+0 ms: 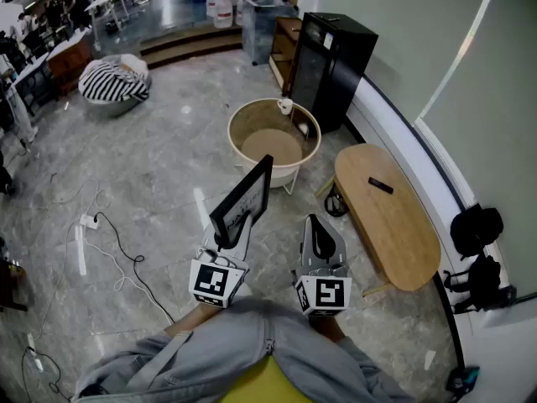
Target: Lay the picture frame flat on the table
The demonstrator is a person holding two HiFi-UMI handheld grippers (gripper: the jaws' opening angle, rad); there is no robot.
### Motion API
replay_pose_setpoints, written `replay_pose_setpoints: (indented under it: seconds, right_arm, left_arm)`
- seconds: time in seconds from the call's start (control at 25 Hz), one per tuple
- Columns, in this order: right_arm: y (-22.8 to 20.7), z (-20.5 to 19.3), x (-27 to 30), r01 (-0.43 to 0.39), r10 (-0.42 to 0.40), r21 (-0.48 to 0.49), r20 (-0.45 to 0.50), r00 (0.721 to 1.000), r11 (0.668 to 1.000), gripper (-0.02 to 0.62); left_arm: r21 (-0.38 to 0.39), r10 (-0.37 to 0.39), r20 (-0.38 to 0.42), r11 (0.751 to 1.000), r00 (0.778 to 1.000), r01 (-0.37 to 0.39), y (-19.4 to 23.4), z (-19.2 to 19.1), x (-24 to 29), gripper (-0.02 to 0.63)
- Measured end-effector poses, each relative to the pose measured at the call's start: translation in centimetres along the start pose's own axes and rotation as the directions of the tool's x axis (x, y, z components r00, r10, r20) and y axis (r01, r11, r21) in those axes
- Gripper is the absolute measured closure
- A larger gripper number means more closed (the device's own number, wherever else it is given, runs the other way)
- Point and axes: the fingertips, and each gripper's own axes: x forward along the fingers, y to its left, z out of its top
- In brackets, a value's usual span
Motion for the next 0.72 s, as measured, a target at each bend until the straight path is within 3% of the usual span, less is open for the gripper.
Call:
replay_pose_setpoints:
  seconds: [0.32, 0.72]
  right_arm:
    - [-1.6, -2.0, 2.5, 0.035, -0.035, 0.006, 0.021, 0.999, 0.999, 0.594]
    - [-5.9, -4.2, 15.4, 0.056, -0.056, -0.007, -0.009, 0.998, 0.998, 0.594]
  left_arm:
    - [0.005, -0.016, 0.002, 1.0, 1.0, 0.016, 1.4, -1.6, 2.5, 0.589]
    - [-0.007, -0.034, -0.001, 0.999, 0.999, 0.034, 9.2, -2.7, 14.4, 0.589]
